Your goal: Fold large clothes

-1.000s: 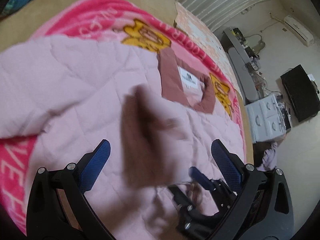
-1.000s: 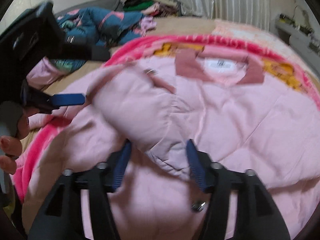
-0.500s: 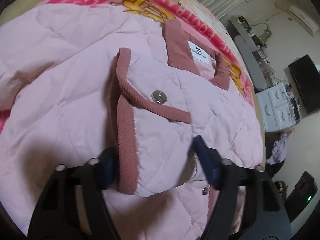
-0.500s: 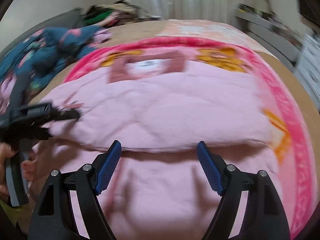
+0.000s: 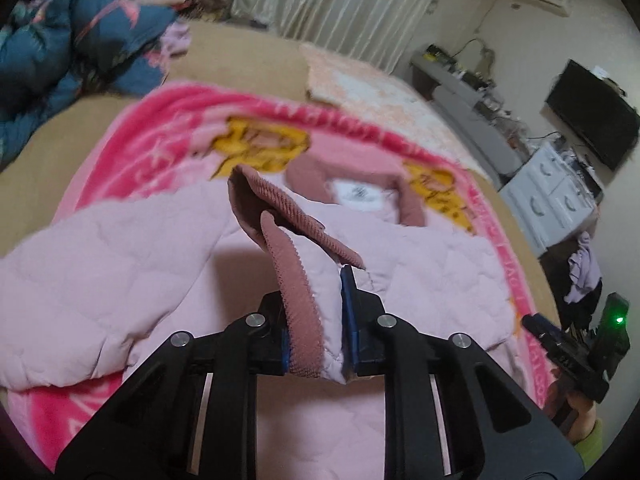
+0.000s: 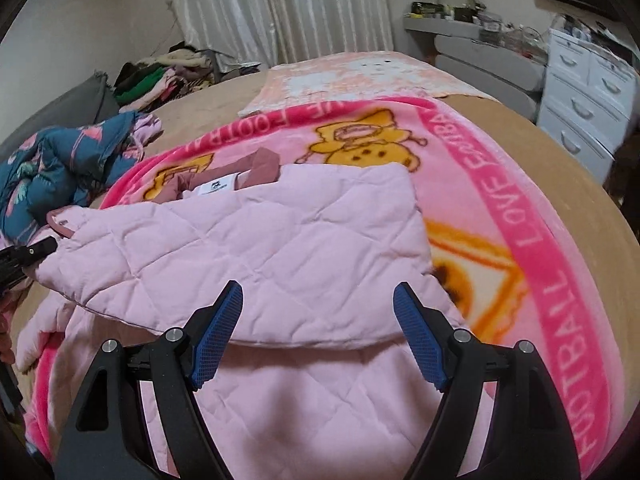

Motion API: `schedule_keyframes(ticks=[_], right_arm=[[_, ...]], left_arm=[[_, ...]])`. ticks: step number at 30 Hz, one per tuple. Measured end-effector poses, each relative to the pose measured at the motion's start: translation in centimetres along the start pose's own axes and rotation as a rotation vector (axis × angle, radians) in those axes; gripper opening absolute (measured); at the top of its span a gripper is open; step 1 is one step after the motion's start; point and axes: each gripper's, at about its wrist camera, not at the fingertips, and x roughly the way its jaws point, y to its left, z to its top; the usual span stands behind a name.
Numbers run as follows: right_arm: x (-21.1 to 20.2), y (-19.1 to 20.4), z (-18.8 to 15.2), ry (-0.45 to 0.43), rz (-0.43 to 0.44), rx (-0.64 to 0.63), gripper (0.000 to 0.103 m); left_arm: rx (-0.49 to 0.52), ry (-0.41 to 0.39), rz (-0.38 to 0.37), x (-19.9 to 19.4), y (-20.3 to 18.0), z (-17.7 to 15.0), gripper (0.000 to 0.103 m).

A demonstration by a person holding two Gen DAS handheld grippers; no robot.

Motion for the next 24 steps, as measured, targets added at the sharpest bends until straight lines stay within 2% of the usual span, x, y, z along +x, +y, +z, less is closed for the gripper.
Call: schedule_keyframes(ticks=[4,7,10,12,16,17,20,22,24], right_arm=[[2.2,1.6,0.2,0.044,0.026,-0.043,0.077],[3.7,2.5,-0.2,0.082,0.032,-0.064,0.077],[5.6,2.2,-1.0,0.133,0.013,-0.051,0.077],[6.7,1.9,-1.8,0.163,0.007,-0.03,0.077],[5.9,2.2,-1.6,0.163,0.009,-0.013,0.08],[5.3,2.4,-1.6,0.153,0.023,-0.007,0.081],[3.6,3.2,-1.5,0.115,0.042,-0.027,0.086],[2.7,3.9,-1.5,0.097,0.049,-0.048,0.09],[1.9,4.9,-1.4,0.082,0.084,-0.052,0.096]], left_arm=[[-0.02,0.09,0.051,3.2,2.1,-2.7,0.012],[-0.018,0.117,0.073,4.3,3.1,-4.2,0.012],[-0.025,0.131,0.077,5.0,3.9,-5.1,0.018],[-0.026,0.135,0.079,5.3,4.3,-5.5,0.025],[-0.041,0.119,0.081,4.5,4.8,-5.7,0.031],[-0.044,0.105,0.082,4.0,4.8,-5.6,0.037],[-0.052,0.069,0.079,2.2,4.8,-5.5,0.062],[-0.058,0.043,0.091,0.8,5.1,-5.5,0.065],[-0.079,0.027,0.104,-0.3,5.6,-5.4,0.076]])
